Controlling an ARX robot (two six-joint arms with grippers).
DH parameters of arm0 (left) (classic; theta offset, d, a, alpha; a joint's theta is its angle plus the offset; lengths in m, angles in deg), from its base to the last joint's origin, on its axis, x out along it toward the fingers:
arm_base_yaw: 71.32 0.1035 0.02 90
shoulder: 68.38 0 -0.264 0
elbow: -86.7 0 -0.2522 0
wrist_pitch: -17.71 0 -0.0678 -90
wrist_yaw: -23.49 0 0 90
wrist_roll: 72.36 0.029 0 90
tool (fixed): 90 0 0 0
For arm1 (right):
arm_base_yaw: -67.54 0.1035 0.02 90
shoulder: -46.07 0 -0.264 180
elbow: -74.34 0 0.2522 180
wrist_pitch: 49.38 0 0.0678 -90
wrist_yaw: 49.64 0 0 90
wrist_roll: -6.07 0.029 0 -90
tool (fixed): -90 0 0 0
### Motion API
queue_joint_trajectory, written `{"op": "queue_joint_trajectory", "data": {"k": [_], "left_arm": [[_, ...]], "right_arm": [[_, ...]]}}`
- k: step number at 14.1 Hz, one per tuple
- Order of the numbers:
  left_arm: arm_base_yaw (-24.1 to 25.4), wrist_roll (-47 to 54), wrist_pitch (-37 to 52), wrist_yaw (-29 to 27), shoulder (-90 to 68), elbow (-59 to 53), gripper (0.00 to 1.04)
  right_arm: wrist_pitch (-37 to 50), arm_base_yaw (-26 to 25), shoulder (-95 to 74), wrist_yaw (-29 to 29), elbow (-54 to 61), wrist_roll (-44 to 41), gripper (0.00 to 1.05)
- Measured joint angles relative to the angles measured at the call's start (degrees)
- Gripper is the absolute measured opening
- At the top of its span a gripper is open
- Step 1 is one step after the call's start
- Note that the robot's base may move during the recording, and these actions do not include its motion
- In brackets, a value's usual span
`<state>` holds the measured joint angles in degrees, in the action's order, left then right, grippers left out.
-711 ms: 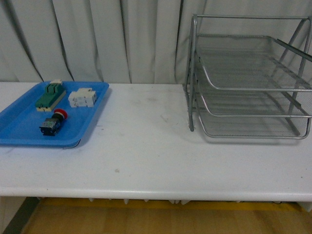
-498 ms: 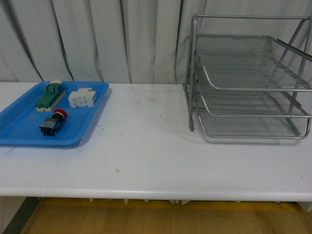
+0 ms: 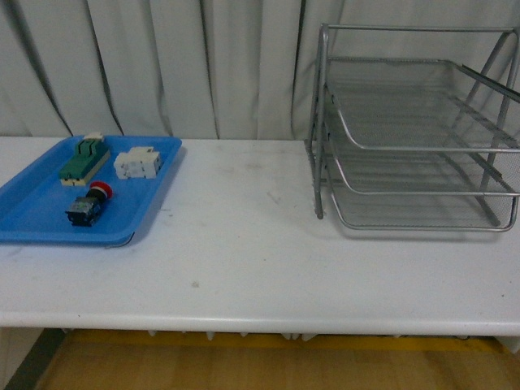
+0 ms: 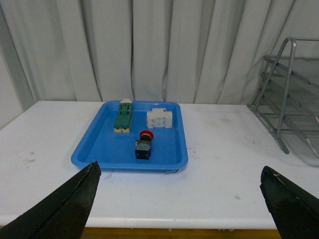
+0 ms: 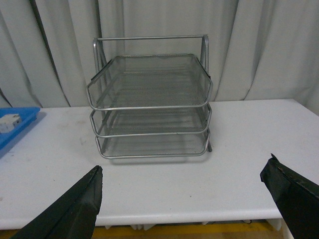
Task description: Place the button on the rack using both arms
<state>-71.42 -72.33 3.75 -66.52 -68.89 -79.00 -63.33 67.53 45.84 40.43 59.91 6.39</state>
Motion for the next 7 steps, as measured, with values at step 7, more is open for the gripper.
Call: {"op": "queue_joint_trajectory", "data": {"k": [7], "left_arm": [[0.0,0.0,0.0,0.0,0.0,0.0,0.98]], "right_arm": [[0.0,0.0,0.0,0.0,0.02,0.0,0.98]]}}
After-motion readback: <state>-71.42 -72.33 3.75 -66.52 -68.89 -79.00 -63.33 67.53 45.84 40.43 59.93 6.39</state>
